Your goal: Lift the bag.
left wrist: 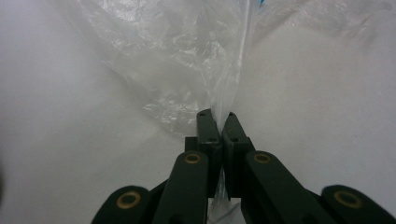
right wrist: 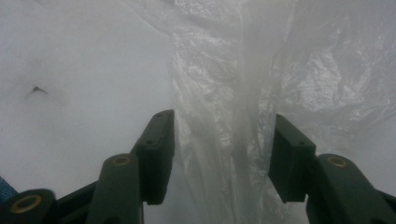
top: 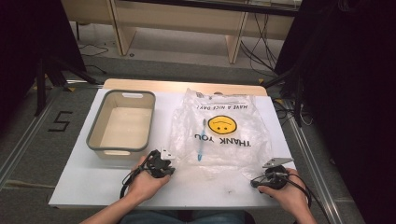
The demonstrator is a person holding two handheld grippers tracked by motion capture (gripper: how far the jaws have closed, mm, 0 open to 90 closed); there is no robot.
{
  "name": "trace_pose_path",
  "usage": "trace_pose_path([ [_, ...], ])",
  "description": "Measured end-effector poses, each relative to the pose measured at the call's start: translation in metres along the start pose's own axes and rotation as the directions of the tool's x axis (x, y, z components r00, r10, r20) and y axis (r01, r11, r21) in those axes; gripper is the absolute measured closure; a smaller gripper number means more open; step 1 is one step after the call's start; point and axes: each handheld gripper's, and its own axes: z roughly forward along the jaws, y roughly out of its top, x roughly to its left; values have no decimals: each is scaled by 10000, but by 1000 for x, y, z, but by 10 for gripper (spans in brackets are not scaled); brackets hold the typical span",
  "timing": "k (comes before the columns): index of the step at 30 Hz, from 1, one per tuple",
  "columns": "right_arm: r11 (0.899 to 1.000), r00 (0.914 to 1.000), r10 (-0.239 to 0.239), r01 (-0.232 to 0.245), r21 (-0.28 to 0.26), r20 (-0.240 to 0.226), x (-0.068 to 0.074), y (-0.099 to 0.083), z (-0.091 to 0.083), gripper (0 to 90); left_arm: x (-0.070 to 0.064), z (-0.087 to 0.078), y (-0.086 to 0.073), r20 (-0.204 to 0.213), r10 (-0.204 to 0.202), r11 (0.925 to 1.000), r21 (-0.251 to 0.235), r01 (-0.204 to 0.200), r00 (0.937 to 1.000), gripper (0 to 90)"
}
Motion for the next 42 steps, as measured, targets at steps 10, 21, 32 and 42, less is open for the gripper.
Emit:
trace_pose_path([
  [10, 9998, 9998, 185, -185, -121, 18, -7, -2, -1, 717, 0, -5, 2, 98, 420, 9986, -328, -416, 9991, 889],
  [21, 9900, 9926, 1170, -1192, -753, -331, -19, -6, -6, 900, 1, -19, 5, -100, 615, 9918, -1115, -623, 9981, 890],
  [32, 9648, 9860, 1582, -1430, -2209, 526, -24, -2, -28, 900, -8, -36, 14, -187, 942, 9725, -2123, -960, 9954, 890],
  [42, 9386, 9772, 1702, -1216, -3227, 1267, -24, 3, -43, 900, -13, -50, 24, -217, 1128, 9563, -2692, -1145, 9934, 891],
])
